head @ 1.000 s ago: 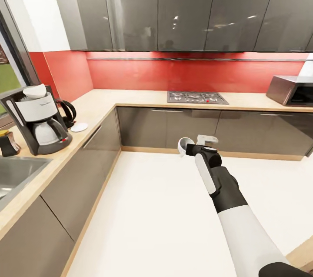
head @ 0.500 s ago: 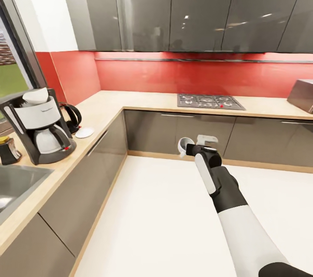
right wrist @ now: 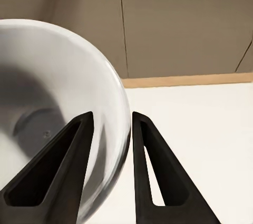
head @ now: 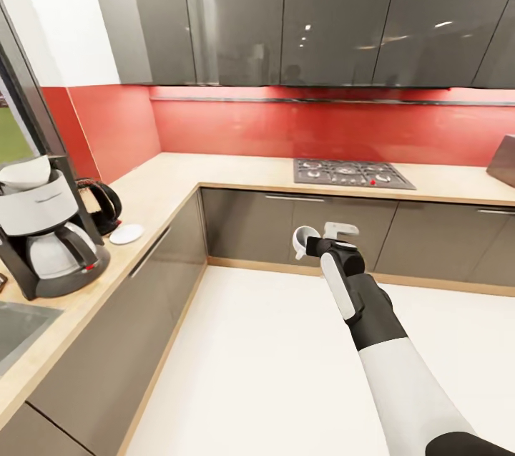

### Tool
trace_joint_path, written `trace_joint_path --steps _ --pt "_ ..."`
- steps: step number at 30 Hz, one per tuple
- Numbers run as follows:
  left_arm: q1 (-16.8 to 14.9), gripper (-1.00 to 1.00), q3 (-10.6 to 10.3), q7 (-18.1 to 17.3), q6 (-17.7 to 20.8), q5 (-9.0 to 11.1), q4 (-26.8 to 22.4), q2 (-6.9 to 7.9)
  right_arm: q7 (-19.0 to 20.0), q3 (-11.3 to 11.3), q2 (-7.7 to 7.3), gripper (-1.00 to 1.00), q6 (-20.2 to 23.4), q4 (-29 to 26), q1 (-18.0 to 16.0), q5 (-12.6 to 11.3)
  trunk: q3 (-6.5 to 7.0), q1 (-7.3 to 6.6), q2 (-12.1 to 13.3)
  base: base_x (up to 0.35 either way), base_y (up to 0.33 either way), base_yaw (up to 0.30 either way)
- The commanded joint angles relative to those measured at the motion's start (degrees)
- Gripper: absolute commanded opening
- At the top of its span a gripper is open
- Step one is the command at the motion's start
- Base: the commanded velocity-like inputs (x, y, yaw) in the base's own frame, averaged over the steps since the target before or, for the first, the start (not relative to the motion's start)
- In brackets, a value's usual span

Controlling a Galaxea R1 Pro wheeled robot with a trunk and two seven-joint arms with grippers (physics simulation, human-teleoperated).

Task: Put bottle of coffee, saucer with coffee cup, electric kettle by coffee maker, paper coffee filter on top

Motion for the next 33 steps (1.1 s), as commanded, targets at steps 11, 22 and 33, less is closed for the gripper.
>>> trace_joint_path --steps 11,22,33 --pt "0.0 1.00 -0.6 -0.2 -0.2 0.6 0.1 -0.15 -0.5 0.1 -0.01 -1.00 0.1 0.0 -0.1 -0.6 -0.12 0.07 -0.1 0.298 -0.186 0.000" --pt "0.0 1.00 -0.4 -0.2 -0.2 0.6 0.1 0.07 -0.5 0.1 -0.01 -1.00 0.1 0.0 -0.1 -0.6 -0.12 0.07 -0.1 0.220 -0.260 0.000" --pt "0.0 1.00 -0.5 -0.2 -0.2 0.6 0.1 0.07 -0.5 0.1 -0.01 -1.00 0.1 0.0 -0.1 -0.7 -0.12 0.07 -0.1 0.245 -0.228 0.000"
